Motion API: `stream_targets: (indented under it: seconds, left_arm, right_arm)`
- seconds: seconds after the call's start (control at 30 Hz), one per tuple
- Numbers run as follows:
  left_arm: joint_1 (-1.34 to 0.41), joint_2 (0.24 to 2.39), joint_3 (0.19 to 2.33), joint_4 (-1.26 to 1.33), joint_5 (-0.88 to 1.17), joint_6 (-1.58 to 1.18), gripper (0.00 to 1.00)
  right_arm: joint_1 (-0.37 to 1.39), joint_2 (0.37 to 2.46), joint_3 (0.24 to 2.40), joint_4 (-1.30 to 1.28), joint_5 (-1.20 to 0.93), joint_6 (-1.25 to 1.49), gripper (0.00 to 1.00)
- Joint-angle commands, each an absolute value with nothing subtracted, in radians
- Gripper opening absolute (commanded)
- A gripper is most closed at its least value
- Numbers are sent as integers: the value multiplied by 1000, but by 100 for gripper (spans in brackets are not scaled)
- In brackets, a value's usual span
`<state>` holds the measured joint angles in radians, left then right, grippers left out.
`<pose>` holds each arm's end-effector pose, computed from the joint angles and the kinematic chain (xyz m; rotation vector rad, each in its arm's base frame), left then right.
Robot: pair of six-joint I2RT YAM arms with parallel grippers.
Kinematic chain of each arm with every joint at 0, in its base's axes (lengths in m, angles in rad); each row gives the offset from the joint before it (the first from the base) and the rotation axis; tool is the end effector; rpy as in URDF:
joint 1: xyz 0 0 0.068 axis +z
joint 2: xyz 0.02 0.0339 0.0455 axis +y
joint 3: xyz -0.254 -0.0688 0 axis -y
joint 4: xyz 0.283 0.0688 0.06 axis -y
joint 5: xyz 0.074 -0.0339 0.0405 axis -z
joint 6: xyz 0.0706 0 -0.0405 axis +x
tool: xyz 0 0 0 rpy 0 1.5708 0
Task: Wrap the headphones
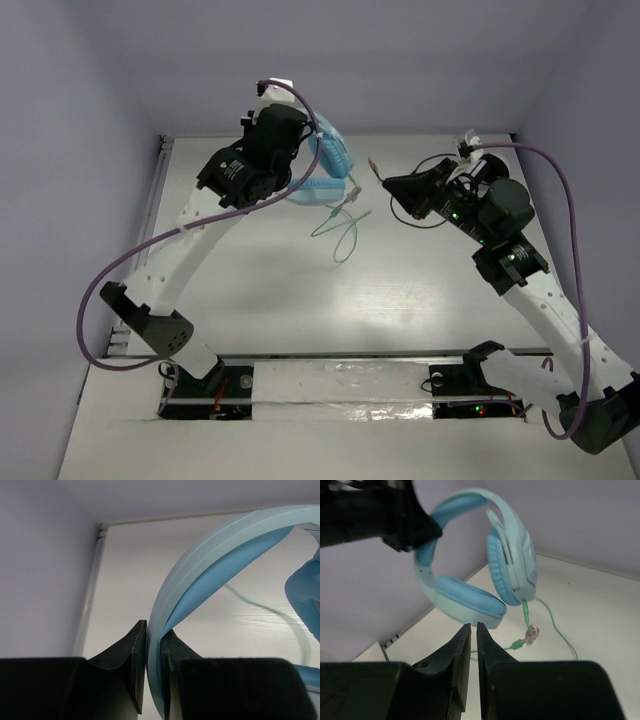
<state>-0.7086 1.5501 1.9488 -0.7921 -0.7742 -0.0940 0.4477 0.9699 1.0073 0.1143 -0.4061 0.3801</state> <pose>0.3109 -0.2015 0.4849 0.0770 1.8518 0.2047 0.2531 0.1525 0.4145 -0.4000 1.4501 0.9608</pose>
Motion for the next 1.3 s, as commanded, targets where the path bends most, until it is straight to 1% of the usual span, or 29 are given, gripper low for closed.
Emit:
stream_targets:
  seconds: [0.0,0.03,0.07,0.1,0.17,0.2,0.27,0.3,0.33,0.37,0.4,0.47,0.53,0.67,0.73,0.77,0.8,0.83,0.87,0.9,0.93,0.97,1.0,1.03,1.1,1.17,1.2,1.23,1.27]
  left_arm:
    - [-670,1615,1916,-784,-974,-120,0]
    - [-670,1615,1936,-778,-965,-117,0]
    - [-670,1609,1983,-763,-936,-107,0]
    - [-670,1580,2002,-696,-845,-91,0]
    - [-670,1551,2087,-655,-690,-83,0]
    - [-670,1545,2129,-653,-655,-84,0]
    - [-670,1558,2277,-681,-564,-98,0]
    - [-670,1565,2310,-704,-534,-98,0]
    - [-670,1568,2333,-707,-508,-106,0]
    - [-670,1562,2345,-706,-474,-110,0]
    - [-670,1552,2344,-701,-466,-118,0]
    - [-670,1540,2338,-704,-440,-127,0]
    - [-670,1525,2339,-703,-397,-138,0]
    - [-634,1523,2352,-719,-376,-135,0]
    - [-585,1537,2347,-736,-321,-144,0]
    - [-574,1540,2330,-735,-274,-152,0]
    - [-562,1543,2319,-718,-253,-156,0]
    - [-545,1545,2307,-709,-226,-160,0]
    - [-504,1551,2304,-706,-160,-172,0]
    - [-483,1569,2307,-704,-132,-179,0]
    - [-467,1577,2312,-703,-99,-184,0]
    - [-433,1585,2315,-696,-69,-190,0]
    - [-416,1598,2316,-684,-14,-199,0]
    - [-394,1606,2319,-681,36,-207,0]
    - [-324,1634,2321,-661,157,-238,0]
    - [-290,1658,2321,-652,210,-258,0]
    - [-279,1676,2319,-649,253,-267,0]
    - [-269,1683,2316,-643,268,-282,0]
    - [-268,1686,2303,-635,288,-288,0]
  right_arm:
    - [457,945,994,161,-474,377,15]
    - [457,943,983,164,-469,380,16]
    - [457,942,971,175,-456,387,20]
    - [457,942,960,178,-439,388,29]
    - [457,954,925,196,-397,400,39]
    - [457,971,914,208,-393,403,43]
    - [457,992,884,247,-396,410,45]
    - [457,1005,877,253,-396,411,46]
    - [457,1026,870,264,-399,411,44]
    - [457,1037,842,306,-399,413,26]
    - [457,1048,833,316,-394,413,0]
    - [457,1089,819,322,-393,399,0]
    - [457,1104,804,334,-329,399,0]
    - [457,1082,784,322,-307,377,0]
    - [457,1068,773,316,-311,374,18]
    - [457,1063,772,302,-314,368,30]
    - [457,1060,770,301,-325,368,54]
    - [457,1061,764,299,-337,365,62]
    - [457,1066,759,301,-357,367,65]
    - [457,1074,758,302,-359,370,66]
    - [457,1074,750,311,-360,374,63]
    - [457,1074,729,324,-370,376,55]
    - [457,1069,720,339,-382,373,12]
    - [457,1062,712,345,-400,367,0]
    - [457,1057,698,359,-497,353,0]
    - [457,1055,690,365,-496,360,0]
    - [457,1054,669,380,-470,365,5]
    - [457,1054,658,380,-438,368,28]
    - [457,1058,649,387,-408,380,37]
